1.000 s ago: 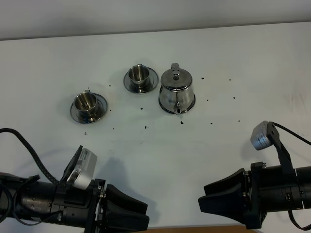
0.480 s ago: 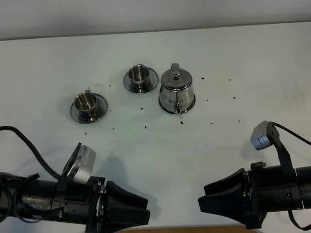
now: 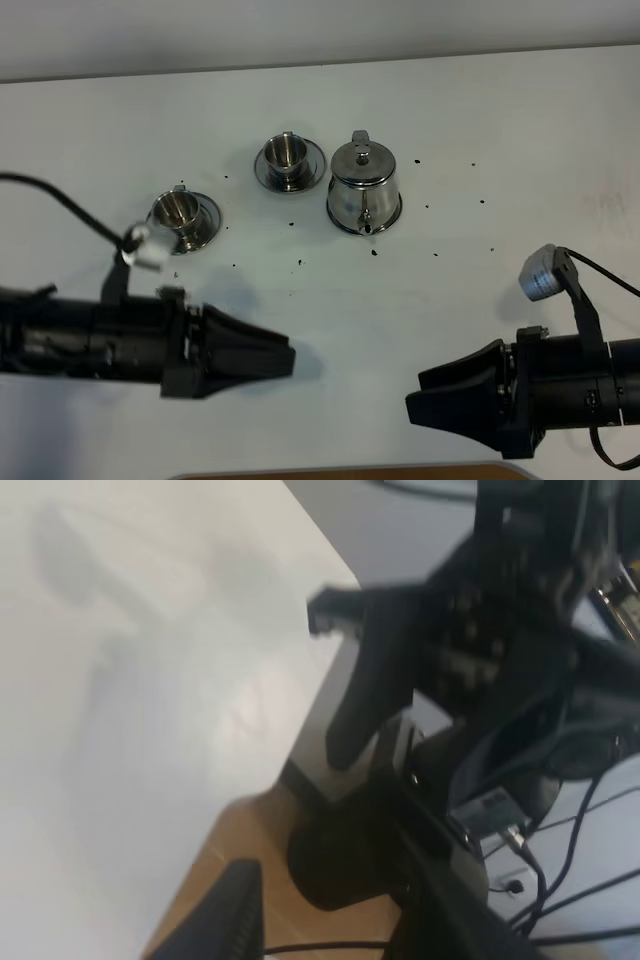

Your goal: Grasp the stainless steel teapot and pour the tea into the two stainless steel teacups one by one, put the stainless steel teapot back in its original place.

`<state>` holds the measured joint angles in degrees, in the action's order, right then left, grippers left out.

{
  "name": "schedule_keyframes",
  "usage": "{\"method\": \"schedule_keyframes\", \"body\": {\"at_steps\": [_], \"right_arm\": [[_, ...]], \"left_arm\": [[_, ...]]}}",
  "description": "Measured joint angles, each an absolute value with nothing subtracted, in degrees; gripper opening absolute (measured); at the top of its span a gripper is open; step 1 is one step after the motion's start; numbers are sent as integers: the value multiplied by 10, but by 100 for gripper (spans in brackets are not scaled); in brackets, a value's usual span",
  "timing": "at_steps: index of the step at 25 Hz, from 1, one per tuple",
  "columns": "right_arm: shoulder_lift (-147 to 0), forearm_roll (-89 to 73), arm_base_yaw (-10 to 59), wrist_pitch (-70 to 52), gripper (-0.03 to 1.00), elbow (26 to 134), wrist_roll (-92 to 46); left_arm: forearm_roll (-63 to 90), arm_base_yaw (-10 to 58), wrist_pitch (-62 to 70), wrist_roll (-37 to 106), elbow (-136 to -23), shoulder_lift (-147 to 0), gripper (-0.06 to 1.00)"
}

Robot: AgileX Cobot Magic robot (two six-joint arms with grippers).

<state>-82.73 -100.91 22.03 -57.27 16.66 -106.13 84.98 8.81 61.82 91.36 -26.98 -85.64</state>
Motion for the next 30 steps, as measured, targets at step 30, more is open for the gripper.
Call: {"method": "schedule_keyframes", "body": {"at_steps": [30], "right_arm": [[-832,-520,220,-439,41,641,-445]], "left_arm": [[-61,53,672,-66,-316,-196,39]]}}
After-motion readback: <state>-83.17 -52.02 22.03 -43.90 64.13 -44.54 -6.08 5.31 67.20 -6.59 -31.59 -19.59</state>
